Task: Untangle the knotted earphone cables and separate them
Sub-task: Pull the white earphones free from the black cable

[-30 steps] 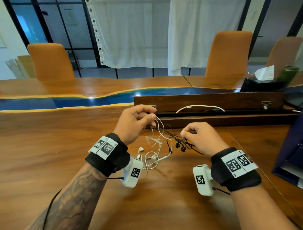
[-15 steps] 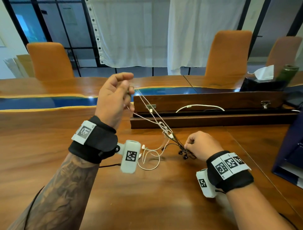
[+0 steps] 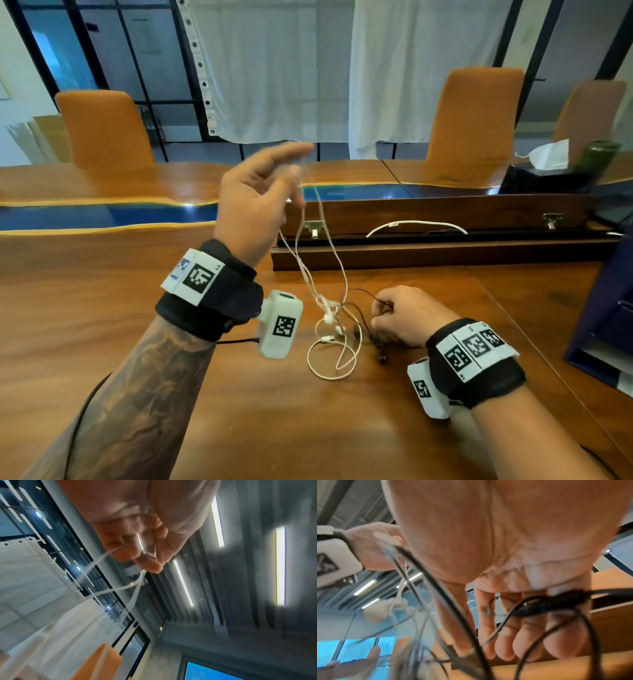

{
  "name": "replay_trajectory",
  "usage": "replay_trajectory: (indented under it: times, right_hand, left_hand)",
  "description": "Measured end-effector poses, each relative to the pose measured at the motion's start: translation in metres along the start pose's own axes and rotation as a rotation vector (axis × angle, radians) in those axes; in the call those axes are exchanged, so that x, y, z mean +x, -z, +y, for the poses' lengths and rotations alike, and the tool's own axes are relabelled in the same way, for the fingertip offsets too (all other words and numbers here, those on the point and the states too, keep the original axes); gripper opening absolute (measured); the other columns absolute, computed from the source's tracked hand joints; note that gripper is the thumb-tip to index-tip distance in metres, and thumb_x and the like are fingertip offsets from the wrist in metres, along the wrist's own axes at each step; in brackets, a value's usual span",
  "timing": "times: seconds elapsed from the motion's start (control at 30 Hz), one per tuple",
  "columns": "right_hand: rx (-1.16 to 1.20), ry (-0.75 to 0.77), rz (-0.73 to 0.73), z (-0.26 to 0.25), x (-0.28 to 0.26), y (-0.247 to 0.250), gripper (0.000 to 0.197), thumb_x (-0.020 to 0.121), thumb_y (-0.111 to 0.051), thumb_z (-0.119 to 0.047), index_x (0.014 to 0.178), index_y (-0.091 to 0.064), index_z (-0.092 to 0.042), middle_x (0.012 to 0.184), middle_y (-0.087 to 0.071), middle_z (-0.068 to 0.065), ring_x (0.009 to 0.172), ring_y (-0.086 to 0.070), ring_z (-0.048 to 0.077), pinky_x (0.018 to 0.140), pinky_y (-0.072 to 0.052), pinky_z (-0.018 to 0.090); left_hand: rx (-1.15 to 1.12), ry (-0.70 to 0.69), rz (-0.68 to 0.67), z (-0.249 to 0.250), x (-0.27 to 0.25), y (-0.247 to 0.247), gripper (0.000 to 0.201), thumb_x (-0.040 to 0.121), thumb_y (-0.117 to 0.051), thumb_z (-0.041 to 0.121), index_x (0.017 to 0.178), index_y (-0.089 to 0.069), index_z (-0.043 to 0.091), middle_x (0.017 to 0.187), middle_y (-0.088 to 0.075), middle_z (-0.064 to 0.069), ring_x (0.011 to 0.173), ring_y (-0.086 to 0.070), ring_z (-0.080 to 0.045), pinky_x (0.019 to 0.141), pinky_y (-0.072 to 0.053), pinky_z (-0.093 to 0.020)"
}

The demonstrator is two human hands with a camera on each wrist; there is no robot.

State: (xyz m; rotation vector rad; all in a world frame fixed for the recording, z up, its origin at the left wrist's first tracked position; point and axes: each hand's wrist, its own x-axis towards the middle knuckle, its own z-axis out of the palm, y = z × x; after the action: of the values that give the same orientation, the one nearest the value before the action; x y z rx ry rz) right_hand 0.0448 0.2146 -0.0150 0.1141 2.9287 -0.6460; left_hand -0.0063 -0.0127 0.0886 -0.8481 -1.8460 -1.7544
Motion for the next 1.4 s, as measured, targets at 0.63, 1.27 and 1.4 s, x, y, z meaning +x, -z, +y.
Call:
replay_trajectory:
  times: [0.63, 1.27, 1.4]
  right_hand:
    - [0.232, 0.172, 0.007, -0.011, 0.010, -0.006, 0.004, 0.095, -0.068, -0.027, 0.096, -0.067, -0.024, 0.091, -0.067, -0.005, 0.085, -0.063, 0.010, 0.071, -0.049, 0.024]
    - [0.277, 0.260, 0.139, -0.022, -0.003, 0.011, 0.012, 0.094, -0.070, -0.031, 0.086, -0.077, -0.026, 0.079, -0.070, -0.007, 0.079, -0.062, 0.007, 0.068, -0.042, 0.025]
    - [0.262, 0.259, 0.133, -0.014, -0.005, 0.013, 0.014, 0.095, -0.070, -0.032, 0.084, -0.077, -0.027, 0.073, -0.068, -0.008, 0.071, -0.058, 0.004, 0.067, -0.040, 0.025]
  left_hand:
    - [0.076, 0.121, -0.053, -0.011, 0.009, 0.008, 0.017, 0.100, -0.057, 0.011, 0.101, -0.074, 0.007, 0.098, -0.075, -0.004, 0.063, -0.060, -0.012, 0.056, -0.053, -0.023]
    - [0.736, 0.312, -0.833, -0.061, -0.045, -0.029, 0.021, 0.090, -0.071, 0.039, 0.109, -0.071, 0.031, 0.099, -0.069, 0.013, 0.095, -0.064, -0.009, 0.082, -0.051, -0.027]
    - [0.669, 0.296, -0.751, -0.060, -0.040, -0.021, 0.014, 0.096, -0.064, 0.036, 0.096, -0.076, 0.029, 0.082, -0.071, 0.010, 0.079, -0.066, -0.007, 0.074, -0.055, -0.030]
